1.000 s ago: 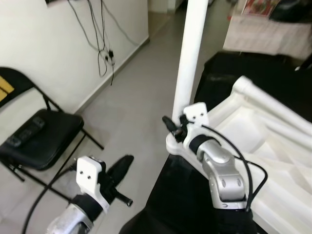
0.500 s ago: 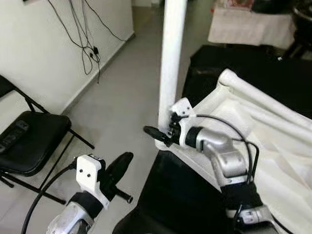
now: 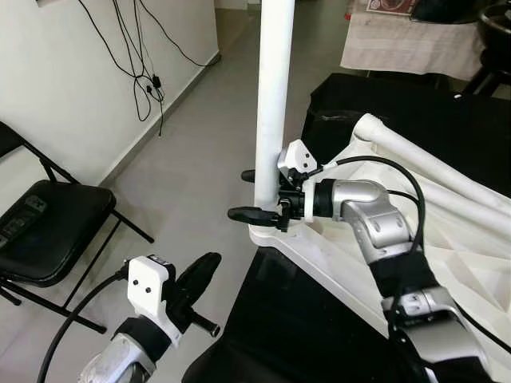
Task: Building children table
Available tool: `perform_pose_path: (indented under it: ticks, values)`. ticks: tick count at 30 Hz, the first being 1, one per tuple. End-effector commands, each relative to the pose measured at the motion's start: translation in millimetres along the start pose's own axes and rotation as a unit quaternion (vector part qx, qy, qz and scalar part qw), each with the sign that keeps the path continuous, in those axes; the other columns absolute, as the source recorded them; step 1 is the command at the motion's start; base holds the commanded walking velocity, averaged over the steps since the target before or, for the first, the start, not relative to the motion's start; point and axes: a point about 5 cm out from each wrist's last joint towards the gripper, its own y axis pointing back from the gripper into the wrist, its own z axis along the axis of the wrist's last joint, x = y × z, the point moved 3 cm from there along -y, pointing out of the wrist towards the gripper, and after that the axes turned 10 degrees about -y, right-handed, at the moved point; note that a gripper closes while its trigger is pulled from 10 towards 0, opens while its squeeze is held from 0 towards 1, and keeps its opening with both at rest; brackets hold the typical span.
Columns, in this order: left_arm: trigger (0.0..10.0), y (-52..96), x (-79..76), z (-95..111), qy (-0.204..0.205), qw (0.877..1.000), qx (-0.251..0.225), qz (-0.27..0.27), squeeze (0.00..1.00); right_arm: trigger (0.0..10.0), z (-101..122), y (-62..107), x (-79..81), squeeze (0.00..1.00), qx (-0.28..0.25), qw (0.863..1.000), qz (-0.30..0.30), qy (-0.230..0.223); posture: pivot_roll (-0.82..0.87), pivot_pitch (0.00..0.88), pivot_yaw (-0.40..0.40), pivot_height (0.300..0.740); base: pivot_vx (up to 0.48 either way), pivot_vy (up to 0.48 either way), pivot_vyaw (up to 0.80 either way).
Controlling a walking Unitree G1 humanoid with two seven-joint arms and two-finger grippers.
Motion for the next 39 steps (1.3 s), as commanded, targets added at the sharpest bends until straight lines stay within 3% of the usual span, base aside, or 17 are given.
perform_pose_path:
  ticks: [1,9,15,16,18,19,21,22,24,27,28,29,30,33,36,37,39]
  values:
    - [10.0,1.8,-3.2,1,0.002,1.000,0.002,0.001,0.00,0.0,4,-13.7,6.4,0.00,-0.004,0.999,0.038,0.000,-0.01,0.159,-0.005,0.740,0.000,0.000,0.00]
    - [10.0,1.5,-4.0,1,0.003,1.000,0.002,-0.001,0.00,0.0,-4,-4.9,1.8,0.00,-0.002,0.999,0.033,-0.005,-0.01,0.166,-0.008,0.740,0.000,0.000,0.00]
    - [10.0,1.1,-2.5,2,0.003,1.000,0.001,0.001,0.00,0.0,-19,10.8,-9.0,0.00,-0.016,0.996,-0.081,-0.026,-0.02,0.171,-0.018,0.740,0.000,0.000,0.00]
    - [10.0,1.7,-0.4,2,0.002,1.000,0.001,0.002,0.00,0.0,-33,24.2,-24.6,0.00,-0.015,0.950,-0.309,-0.033,-0.04,0.171,-0.019,0.740,0.000,0.000,0.00]
    - [10.0,1.7,-0.4,2,0.002,1.000,0.001,0.002,0.00,0.0,-33,24.2,-24.6,0.00,-0.015,0.950,-0.309,-0.033,-0.04,0.171,-0.019,0.740,0.000,0.000,0.00]
    - [10.0,1.3,2.1,2,0.001,1.000,0.001,0.002,0.00,0.0,-49,30.8,-7.3,0.00,-0.010,0.914,-0.402,-0.049,-0.04,0.172,-0.004,0.740,0.000,0.000,0.00]
    - [10.0,1.3,2.1,2,0.001,1.000,0.001,0.002,0.00,0.0,-49,30.8,-7.3,0.00,-0.010,0.914,-0.402,-0.049,-0.04,0.172,-0.004,0.740,0.000,0.000,0.00]
    - [10.0,0.4,4.0,1,0.000,1.000,0.001,0.003,0.00,0.0,-61,32.5,7.9,0.00,0.000,0.897,-0.437,-0.064,-0.07,0.151,0.007,0.740,0.000,0.000,0.00]
    - [10.0,-1.3,4.4,0,0.000,1.000,0.001,0.001,0.00,0.0,-65,36.2,9.0,0.00,0.001,0.887,-0.456,-0.071,-0.05,0.146,-0.006,0.740,0.000,0.000,0.00]
    - [10.0,-4.0,4.1,0,-0.001,1.000,-0.001,-0.001,0.00,0.0,-58,25.8,2.9,0.00,-0.003,0.903,-0.424,-0.073,-0.05,0.140,-0.022,0.740,0.000,0.000,0.00]
    - [10.0,-4.3,4.2,0,-0.002,1.000,-0.002,0.003,0.00,8.7,-53,22.9,-1.3,0.00,-0.005,0.905,-0.420,-0.070,-0.05,0.140,-0.026,0.740,0.000,0.000,0.00]
    - [10.0,-4.3,4.2,0,-0.002,1.000,-0.002,0.003,0.00,8.7,-53,22.9,-1.3,0.00,-0.005,0.905,-0.420,-0.070,-0.05,0.140,-0.026,0.740,0.000,0.000,0.00]
    - [10.0,-4.6,4.6,0,-0.002,1.000,-0.004,0.008,0.00,10.0,-48,15.9,-2.9,0.00,-0.010,0.916,-0.396,-0.070,-0.05,0.134,-0.031,0.740,0.000,0.000,0.00]
    - [10.0,-5.2,4.7,0,-0.002,1.000,-0.006,0.012,0.00,10.0,-37,2.8,-0.5,0.00,-0.026,0.939,-0.334,-0.081,-0.05,0.134,-0.029,0.740,0.000,0.000,0.00]
    - [10.0,-5.4,4.6,0,-0.001,1.000,-0.006,0.011,0.00,10.0,-34,0.1,1.5,0.00,-0.030,0.943,-0.320,-0.085,-0.05,0.134,-0.029,0.740,0.000,0.000,0.00]
    - [10.0,-5.5,4.3,0,-0.001,1.000,-0.006,0.010,0.00,10.0,-28,-1.3,4.0,1.00,-0.038,0.947,-0.310,-0.080,-0.05,0.134,-0.028,0.740,0.000,0.000,0.00]
    - [10.0,-5.5,4.3,0,-0.001,1.000,-0.006,0.010,0.00,10.0,-28,-1.3,4.0,1.00,-0.038,0.947,-0.310,-0.080,-0.05,0.134,-0.028,0.740,0.000,0.000,0.00]
